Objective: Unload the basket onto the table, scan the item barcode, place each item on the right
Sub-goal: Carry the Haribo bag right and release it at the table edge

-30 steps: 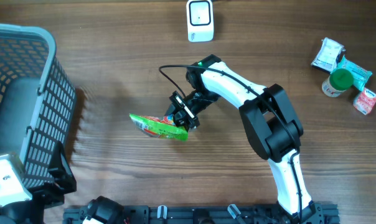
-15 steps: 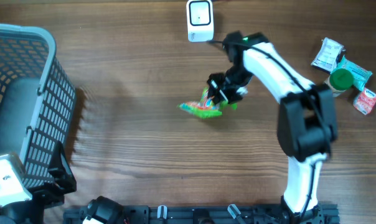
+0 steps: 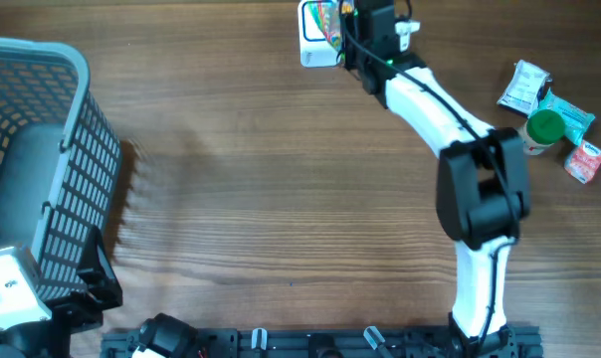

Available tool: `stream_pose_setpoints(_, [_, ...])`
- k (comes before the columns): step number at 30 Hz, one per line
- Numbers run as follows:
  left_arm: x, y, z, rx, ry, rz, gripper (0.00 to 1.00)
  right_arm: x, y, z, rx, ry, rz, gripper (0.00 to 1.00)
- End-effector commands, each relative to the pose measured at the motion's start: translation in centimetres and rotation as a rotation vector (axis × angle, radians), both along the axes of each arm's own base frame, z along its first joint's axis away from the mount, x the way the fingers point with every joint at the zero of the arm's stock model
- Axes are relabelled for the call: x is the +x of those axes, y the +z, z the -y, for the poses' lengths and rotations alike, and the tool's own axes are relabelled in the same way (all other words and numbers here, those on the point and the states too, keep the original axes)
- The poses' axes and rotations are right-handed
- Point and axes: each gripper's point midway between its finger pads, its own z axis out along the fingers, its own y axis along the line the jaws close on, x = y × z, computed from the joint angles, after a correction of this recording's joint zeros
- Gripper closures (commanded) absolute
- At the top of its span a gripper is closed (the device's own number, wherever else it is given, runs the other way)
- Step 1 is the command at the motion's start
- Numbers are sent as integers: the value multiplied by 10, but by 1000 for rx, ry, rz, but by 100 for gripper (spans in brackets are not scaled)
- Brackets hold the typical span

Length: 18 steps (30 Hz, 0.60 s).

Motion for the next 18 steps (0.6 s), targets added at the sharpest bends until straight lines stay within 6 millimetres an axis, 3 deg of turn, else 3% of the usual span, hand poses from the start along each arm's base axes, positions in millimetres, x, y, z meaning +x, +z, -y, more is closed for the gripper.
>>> stream_pose_setpoints(1, [-1, 1, -1, 11, 4, 2, 0, 13, -3, -2, 21, -40, 56, 95])
stream_pose_setpoints(3, [-1, 1, -1, 11, 4, 2, 0, 14, 3, -3, 3, -25, 66, 95])
stream_pose_setpoints(6, [-1, 1, -1, 11, 4, 2, 0, 6, 42, 7, -73, 12, 63, 95])
stream_pose_setpoints(8, [-1, 1, -1, 11, 4, 2, 0, -14, 79, 30, -86, -11, 26, 95])
stream_pose_setpoints(10, [-1, 1, -1, 11, 4, 2, 0, -57, 128, 90, -140, -119, -49, 95])
stream_pose_setpoints(11, [-1, 1, -1, 11, 4, 2, 0, -72, 138, 114, -164, -171, -79, 95])
stream_pose_setpoints(13, [-1, 1, -1, 11, 4, 2, 0, -122, 151, 201, -235, -353, -207, 95])
stream_pose_setpoints(15, [-1, 1, -1, 11, 4, 2, 0, -182, 133, 294, -250, -533, -424, 95])
stream_pose_setpoints(17, [-1, 1, -1, 11, 4, 2, 0, -236, 111, 358, -223, -678, -612, 95])
stream_pose_setpoints(18, [-1, 1, -1, 11, 4, 2, 0, -254, 104, 378, -219, -718, -672, 95])
